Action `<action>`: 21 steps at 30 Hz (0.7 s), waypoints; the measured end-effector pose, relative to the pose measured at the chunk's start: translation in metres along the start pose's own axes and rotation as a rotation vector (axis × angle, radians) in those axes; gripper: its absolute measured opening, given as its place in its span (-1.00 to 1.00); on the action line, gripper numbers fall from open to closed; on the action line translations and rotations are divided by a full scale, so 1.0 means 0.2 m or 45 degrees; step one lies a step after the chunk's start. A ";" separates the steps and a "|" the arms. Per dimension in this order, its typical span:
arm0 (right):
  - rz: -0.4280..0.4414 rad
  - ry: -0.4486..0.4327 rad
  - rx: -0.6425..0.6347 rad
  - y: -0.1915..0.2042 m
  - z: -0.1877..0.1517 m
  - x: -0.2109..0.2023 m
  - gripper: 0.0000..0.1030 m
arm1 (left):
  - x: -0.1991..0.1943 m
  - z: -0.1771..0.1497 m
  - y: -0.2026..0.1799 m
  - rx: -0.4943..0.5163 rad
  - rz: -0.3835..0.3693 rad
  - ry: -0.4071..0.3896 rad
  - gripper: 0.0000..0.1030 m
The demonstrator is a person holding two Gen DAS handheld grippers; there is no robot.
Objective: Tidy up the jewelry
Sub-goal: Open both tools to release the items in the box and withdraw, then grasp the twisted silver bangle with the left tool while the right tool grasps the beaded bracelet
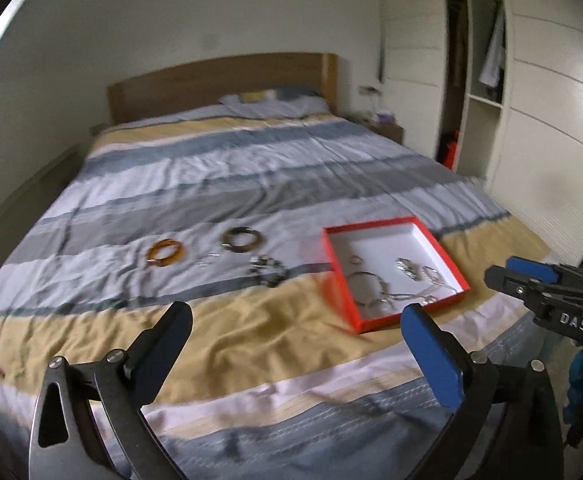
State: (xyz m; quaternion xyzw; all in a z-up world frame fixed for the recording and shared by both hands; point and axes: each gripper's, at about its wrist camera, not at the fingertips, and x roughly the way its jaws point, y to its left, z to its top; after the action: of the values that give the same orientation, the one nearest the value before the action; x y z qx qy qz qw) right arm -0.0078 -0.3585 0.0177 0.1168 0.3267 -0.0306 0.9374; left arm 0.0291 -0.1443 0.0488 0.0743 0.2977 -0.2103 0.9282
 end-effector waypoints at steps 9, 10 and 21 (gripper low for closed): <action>0.088 -0.063 -0.082 0.25 0.00 -0.12 0.14 | -0.21 -0.17 0.23 -0.059 0.029 -0.047 0.98; 0.098 -0.065 -0.083 0.27 0.00 -0.11 0.15 | -0.21 -0.19 0.27 -0.076 0.004 -0.018 0.98; 0.187 0.092 -0.173 0.42 0.03 0.30 0.18 | 0.08 -0.25 0.52 -0.169 0.170 0.108 0.99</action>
State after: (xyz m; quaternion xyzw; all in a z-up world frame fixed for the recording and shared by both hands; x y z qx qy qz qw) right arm 0.0549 -0.2775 0.0024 0.0775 0.3523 0.0645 0.9304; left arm 0.0599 -0.0426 0.0009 0.0411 0.3445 -0.1242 0.9296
